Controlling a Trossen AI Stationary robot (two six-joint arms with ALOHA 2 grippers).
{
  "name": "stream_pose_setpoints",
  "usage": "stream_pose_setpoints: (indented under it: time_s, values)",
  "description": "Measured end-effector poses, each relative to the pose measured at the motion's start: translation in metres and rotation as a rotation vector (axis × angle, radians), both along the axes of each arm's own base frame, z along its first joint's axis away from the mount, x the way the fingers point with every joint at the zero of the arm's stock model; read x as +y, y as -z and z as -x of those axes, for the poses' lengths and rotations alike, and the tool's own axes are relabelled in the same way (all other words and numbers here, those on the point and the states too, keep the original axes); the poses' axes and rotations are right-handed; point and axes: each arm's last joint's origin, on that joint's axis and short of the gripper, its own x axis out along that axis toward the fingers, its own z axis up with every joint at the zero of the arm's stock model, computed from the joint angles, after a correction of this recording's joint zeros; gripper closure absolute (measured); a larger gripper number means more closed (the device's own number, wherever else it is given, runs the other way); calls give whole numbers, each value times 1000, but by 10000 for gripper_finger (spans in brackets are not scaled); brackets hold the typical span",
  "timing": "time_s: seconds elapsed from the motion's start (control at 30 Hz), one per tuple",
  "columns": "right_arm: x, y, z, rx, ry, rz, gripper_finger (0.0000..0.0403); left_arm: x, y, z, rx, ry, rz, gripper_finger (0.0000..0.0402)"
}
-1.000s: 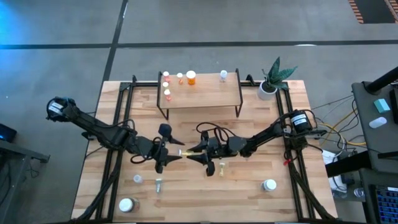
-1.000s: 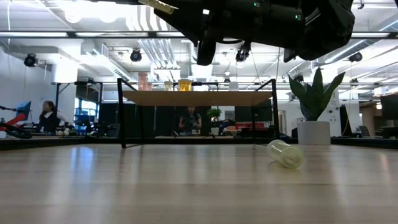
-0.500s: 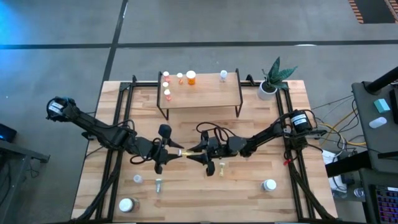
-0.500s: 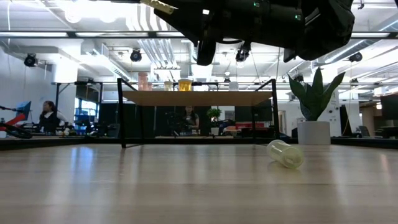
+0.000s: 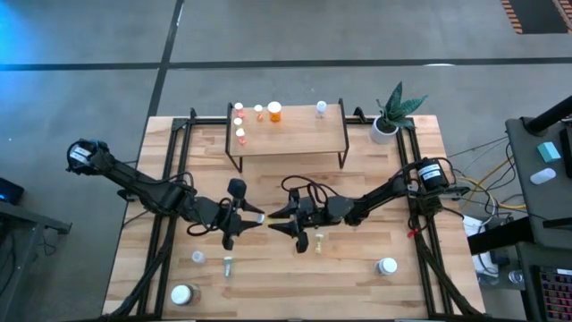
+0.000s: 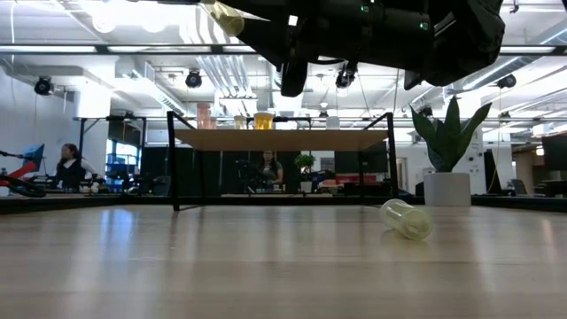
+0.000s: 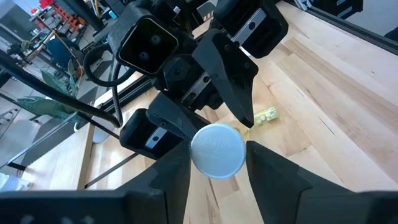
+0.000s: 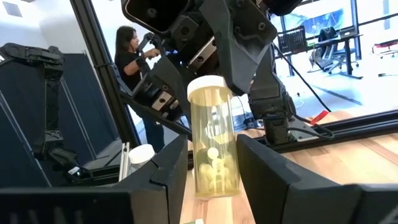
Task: Pick and place medicine bottles onto shelf by color
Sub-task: Put the left yellow pill bottle on the shelf
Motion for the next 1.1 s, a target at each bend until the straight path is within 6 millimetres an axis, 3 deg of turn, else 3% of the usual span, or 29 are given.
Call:
stream_pose_setpoints:
  time_s: [0.43,0.77,1.1]
  values:
    - [0,3,0,64,2,20,259,0,0,0,-1,0,1,266]
    - [-2,-12,6,139,14,83,227,0,0,0,-1,-1,0,266]
    - [-6,-39,22,247,35,158,222,1,0,1,-3,-17,15,266]
